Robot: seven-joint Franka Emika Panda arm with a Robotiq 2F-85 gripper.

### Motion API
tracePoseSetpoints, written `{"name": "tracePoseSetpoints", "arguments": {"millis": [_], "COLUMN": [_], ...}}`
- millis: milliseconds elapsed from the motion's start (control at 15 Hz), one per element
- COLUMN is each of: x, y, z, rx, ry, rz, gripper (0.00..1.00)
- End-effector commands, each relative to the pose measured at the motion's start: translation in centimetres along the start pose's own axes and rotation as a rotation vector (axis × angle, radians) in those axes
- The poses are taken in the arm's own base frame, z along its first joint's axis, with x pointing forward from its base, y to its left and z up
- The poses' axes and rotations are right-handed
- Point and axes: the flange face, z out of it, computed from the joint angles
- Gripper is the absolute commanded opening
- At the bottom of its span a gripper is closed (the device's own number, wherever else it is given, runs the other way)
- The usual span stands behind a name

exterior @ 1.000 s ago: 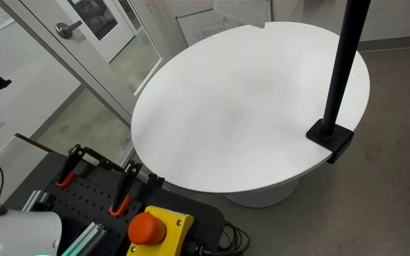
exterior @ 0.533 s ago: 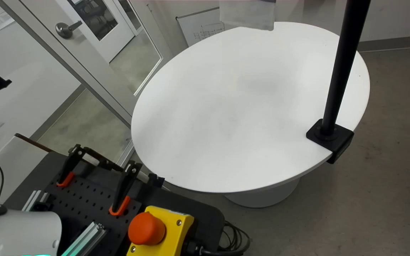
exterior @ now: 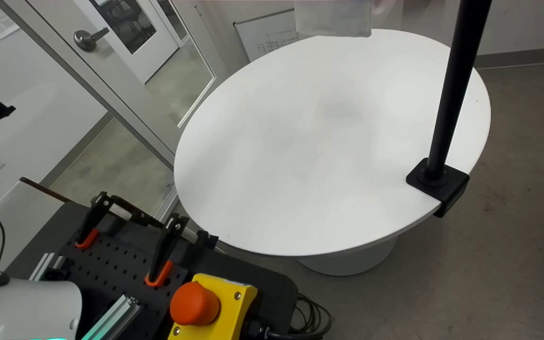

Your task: Take the white cloth off the black pole, put it down, pick it back up and put it on the black pole again

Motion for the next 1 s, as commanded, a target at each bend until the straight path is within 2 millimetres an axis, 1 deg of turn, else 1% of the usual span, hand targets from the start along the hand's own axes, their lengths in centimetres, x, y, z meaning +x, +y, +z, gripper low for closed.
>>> {"name": "tracePoseSetpoints", "arguments": {"millis": [0, 133, 200, 400, 600, 733, 933], "x": [1.0, 0.6, -0.1, -2.3, -5.7, -8.0, -11.6], "y": [-0.7, -1.3, -1.9, -4.8, -8.4, -10.6, -12.6], "z": [-0.3, -0.9, -1.6, -3.8, -6.6, -8.0, -9.6], "rx": [-0.033, 0.001, 0.035, 0.124, 0.204, 0.260, 0.312], "ry": [-0.001, -0.006, 0.000, 0.035, 0.089, 0.116, 0.149], "rz": [0.012, -0.017, -0.050, -0.186, -0.319, -0.387, -0.436], "gripper": [0.78, 0.93, 0.99, 1.00, 1.00, 1.00, 1.00]}}
